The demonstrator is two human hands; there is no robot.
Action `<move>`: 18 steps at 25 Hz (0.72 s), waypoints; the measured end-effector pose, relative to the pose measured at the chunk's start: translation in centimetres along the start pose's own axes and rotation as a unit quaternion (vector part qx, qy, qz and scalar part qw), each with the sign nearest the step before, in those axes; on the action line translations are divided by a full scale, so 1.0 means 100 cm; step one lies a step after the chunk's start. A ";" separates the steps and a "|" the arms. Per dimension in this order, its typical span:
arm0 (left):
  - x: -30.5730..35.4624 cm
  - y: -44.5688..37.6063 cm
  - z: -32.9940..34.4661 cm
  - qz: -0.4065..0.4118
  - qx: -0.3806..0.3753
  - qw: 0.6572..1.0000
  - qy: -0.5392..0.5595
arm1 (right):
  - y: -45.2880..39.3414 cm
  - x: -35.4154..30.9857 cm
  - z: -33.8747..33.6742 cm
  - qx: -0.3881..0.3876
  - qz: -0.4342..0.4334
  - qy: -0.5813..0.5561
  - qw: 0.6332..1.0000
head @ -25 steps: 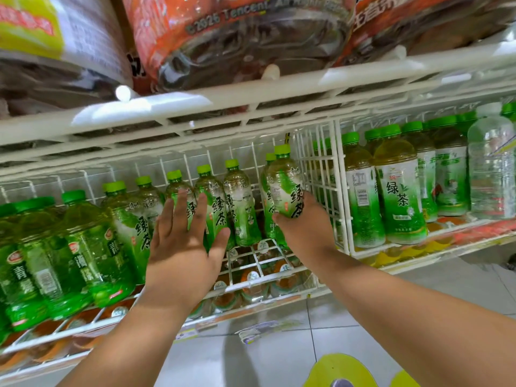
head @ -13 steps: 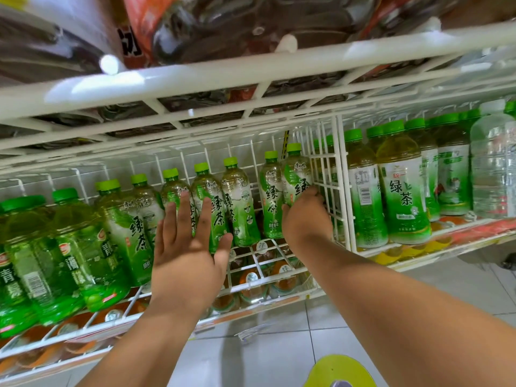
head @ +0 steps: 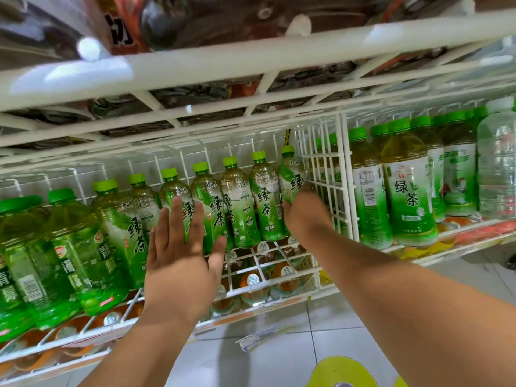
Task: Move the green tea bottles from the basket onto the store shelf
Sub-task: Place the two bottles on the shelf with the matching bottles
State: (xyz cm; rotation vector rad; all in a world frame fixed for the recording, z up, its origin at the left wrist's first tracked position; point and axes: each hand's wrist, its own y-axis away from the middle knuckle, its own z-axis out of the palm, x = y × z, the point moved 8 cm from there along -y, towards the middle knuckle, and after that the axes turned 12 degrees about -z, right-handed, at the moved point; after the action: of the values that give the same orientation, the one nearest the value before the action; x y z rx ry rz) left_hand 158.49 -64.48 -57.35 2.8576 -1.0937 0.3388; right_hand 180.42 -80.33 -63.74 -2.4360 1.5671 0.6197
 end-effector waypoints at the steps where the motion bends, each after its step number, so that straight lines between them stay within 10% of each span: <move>1: 0.001 0.001 0.000 -0.001 0.000 1.000 0.004 | 0.003 -0.001 0.003 0.010 -0.004 0.004 1.000; 18: -0.003 0.007 -0.007 -0.013 -0.024 1.000 -0.004 | 0.018 0.015 0.008 -0.024 0.045 -0.045 0.998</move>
State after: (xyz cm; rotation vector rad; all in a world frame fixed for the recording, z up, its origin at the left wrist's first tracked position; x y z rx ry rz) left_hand 157.75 -64.71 -56.78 2.8306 -1.0516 0.2974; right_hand 179.14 -82.09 -64.95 -2.3469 1.6519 0.7801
